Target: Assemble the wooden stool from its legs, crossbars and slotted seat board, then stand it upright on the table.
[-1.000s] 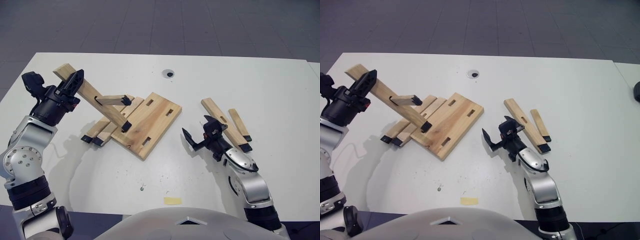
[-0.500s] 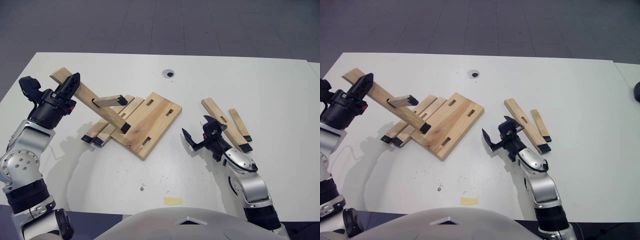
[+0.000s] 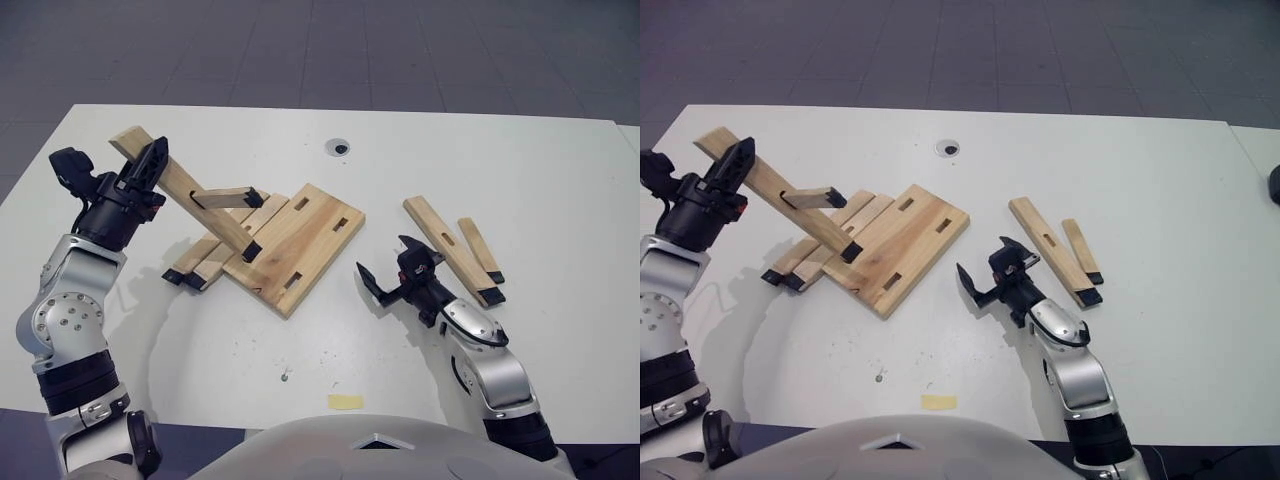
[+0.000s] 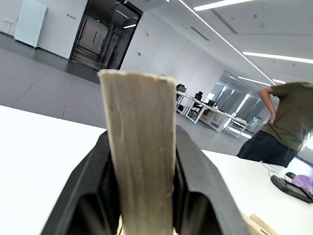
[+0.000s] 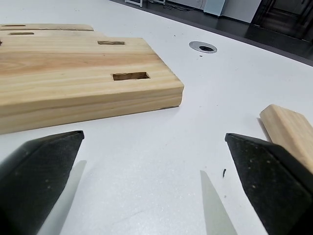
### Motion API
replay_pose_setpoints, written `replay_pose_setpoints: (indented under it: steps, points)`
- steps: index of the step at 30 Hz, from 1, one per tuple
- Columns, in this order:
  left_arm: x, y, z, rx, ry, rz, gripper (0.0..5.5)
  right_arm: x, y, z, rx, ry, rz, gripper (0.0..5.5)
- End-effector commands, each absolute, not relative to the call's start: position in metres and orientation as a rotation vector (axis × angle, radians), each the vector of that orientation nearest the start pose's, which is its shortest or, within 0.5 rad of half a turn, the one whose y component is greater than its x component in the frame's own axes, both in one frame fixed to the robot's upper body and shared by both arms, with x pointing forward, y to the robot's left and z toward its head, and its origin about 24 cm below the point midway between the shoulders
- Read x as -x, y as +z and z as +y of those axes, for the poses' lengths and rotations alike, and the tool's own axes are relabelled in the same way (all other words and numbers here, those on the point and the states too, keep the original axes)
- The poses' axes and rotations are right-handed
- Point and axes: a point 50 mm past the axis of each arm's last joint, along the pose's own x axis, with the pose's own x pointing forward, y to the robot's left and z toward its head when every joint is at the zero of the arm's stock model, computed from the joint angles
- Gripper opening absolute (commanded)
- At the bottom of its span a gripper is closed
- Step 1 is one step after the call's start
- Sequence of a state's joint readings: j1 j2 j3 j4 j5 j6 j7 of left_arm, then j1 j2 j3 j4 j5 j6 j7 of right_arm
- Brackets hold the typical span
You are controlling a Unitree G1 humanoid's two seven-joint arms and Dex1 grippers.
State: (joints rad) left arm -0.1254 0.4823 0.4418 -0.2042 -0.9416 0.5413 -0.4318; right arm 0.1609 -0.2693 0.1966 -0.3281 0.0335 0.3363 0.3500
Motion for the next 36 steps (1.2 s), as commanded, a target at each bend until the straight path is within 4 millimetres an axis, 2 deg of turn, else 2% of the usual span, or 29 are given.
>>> replay_pose_setpoints:
  steps: [1, 3, 7, 12, 14, 16, 18, 22, 26, 29, 36]
  points:
    - [-0.240, 0.120, 0.253, 0.245, -0.458, 0.082, 1.04, -0.213, 0.045, -0.138, 0.187, 0.508, 0.224, 5.40]
    - [-0.237, 0.109, 0.246, 0.189, -0.495, 0.127, 1.04, -0.214, 0.044, -0.136, 0.186, 0.511, 0.224, 5.40]
    - [-0.231, 0.096, 0.235, 0.227, -0.527, 0.151, 1.04, -0.215, 0.044, -0.132, 0.190, 0.524, 0.219, 5.40]
    - [-0.216, 0.070, 0.232, 0.282, -0.432, 0.195, 1.04, -0.222, 0.047, -0.132, 0.190, 0.499, 0.197, 5.40]
    - [-0.216, 0.066, 0.229, 0.274, -0.377, 0.171, 1.04, -0.223, 0.048, -0.132, 0.190, 0.497, 0.192, 5.40]
    - [-0.223, 0.073, 0.224, 0.278, -0.321, 0.103, 1.04, -0.225, 0.047, -0.131, 0.207, 0.497, 0.188, 5.40]
    - [-0.237, 0.088, 0.209, 0.274, -0.315, 0.028, 1.04, -0.227, 0.049, -0.127, 0.209, 0.495, 0.178, 5.40]
    - [-0.246, 0.109, 0.176, 0.311, -0.450, -0.026, 1.04, -0.232, 0.050, -0.126, 0.201, 0.470, 0.165, 5.40]
    - [-0.251, 0.124, 0.163, 0.342, -0.496, -0.049, 1.04, -0.237, 0.054, -0.125, 0.208, 0.465, 0.146, 5.40]
    - [-0.248, 0.138, 0.152, 0.374, -0.609, -0.054, 1.65, -0.237, 0.052, -0.124, 0.194, 0.461, 0.156, 5.40]
    - [-0.250, 0.177, 0.155, 0.492, -0.741, -0.120, 2.81, -0.234, 0.050, -0.122, 0.183, 0.465, 0.163, 5.40]
